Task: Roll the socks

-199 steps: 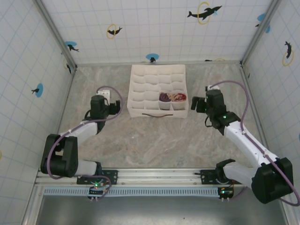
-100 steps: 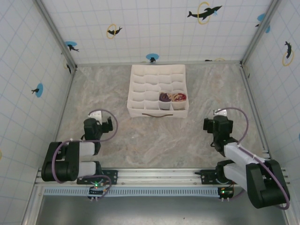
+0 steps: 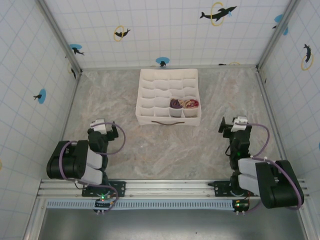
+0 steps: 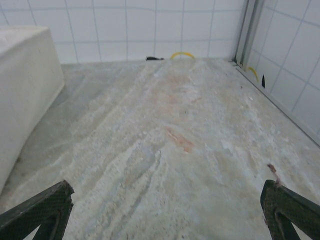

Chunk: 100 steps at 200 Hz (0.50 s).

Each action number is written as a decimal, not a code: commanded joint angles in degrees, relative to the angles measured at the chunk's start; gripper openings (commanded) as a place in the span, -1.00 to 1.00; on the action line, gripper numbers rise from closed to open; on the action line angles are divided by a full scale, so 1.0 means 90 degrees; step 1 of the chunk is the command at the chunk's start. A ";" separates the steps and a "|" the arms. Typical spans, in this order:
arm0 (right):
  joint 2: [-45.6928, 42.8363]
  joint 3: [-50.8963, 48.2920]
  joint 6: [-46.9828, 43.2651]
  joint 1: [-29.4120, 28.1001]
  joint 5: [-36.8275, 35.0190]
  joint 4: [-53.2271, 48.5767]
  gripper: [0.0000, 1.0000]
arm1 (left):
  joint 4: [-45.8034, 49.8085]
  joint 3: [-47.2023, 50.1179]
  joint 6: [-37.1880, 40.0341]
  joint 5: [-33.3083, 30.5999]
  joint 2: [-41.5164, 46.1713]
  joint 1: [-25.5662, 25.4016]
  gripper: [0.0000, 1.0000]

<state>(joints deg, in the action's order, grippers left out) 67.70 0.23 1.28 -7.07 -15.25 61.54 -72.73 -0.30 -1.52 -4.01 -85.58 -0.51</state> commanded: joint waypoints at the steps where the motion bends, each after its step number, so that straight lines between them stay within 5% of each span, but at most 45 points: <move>1: 0.0225 -0.1152 0.0032 0.0189 0.0488 0.1395 0.99 | -0.0014 0.0031 -0.0253 -0.0275 -0.0112 0.0116 0.95; 66: 0.2412 -0.0936 0.0351 0.0687 0.1364 0.3364 0.99 | -0.0055 0.0019 -0.0285 -0.0266 -0.0135 0.0157 0.95; 86: 0.2031 -0.0161 0.0241 0.0633 0.1386 0.1244 0.99 | -0.0067 0.0015 -0.0291 -0.0268 -0.0140 0.0155 0.95; 100: 0.2243 -0.0113 0.0367 0.0650 0.1109 0.1523 0.99 | -0.0064 0.0026 -0.0293 -0.0262 -0.0147 0.0155 0.95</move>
<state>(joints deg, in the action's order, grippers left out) 87.39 0.23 4.05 -1.43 -4.49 77.80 -72.49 -0.27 -3.11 -5.87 -86.70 0.43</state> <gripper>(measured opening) 0.995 0.976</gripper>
